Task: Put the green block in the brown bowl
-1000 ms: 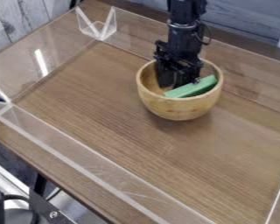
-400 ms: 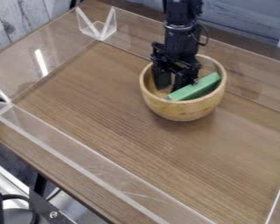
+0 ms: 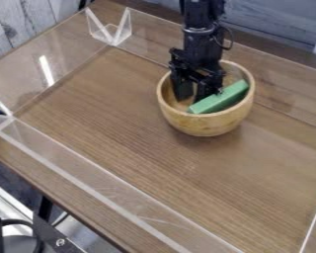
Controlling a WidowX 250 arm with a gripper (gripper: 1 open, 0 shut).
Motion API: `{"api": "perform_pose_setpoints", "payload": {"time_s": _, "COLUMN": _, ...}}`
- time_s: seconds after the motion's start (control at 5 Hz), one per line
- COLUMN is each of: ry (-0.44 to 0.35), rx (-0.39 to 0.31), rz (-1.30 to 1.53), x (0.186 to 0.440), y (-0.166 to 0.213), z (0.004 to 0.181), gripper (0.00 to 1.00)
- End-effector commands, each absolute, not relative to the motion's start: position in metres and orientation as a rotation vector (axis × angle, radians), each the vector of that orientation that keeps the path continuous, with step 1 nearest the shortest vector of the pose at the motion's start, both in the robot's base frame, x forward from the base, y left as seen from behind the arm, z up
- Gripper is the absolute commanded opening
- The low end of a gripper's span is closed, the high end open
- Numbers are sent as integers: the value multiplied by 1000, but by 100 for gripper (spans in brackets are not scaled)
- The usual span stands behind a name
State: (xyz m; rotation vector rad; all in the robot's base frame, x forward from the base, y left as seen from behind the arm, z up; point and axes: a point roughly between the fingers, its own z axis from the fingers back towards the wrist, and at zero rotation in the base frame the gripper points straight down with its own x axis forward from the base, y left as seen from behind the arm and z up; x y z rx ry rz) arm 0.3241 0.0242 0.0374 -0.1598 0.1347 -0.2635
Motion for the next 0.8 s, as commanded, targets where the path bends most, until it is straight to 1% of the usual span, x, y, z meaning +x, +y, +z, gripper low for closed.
{"api": "perform_pose_setpoints", "payload": {"time_s": 0.0, "ry": 66, "rx": -142, "rz": -237, "x": 339, "y": 34, "z": 63, "gripper": 100}}
{"api": "perform_pose_setpoints", "payload": {"time_s": 0.4, "ry": 66, "rx": -146, "rz": -201, "x": 334, "y": 40, "z": 73, "gripper": 100}}
{"api": "perform_pose_setpoints", "payload": {"time_s": 0.6, "ry": 46, "rx": -148, "rz": -182, "x": 326, "y": 46, "z": 92, "gripper": 100}}
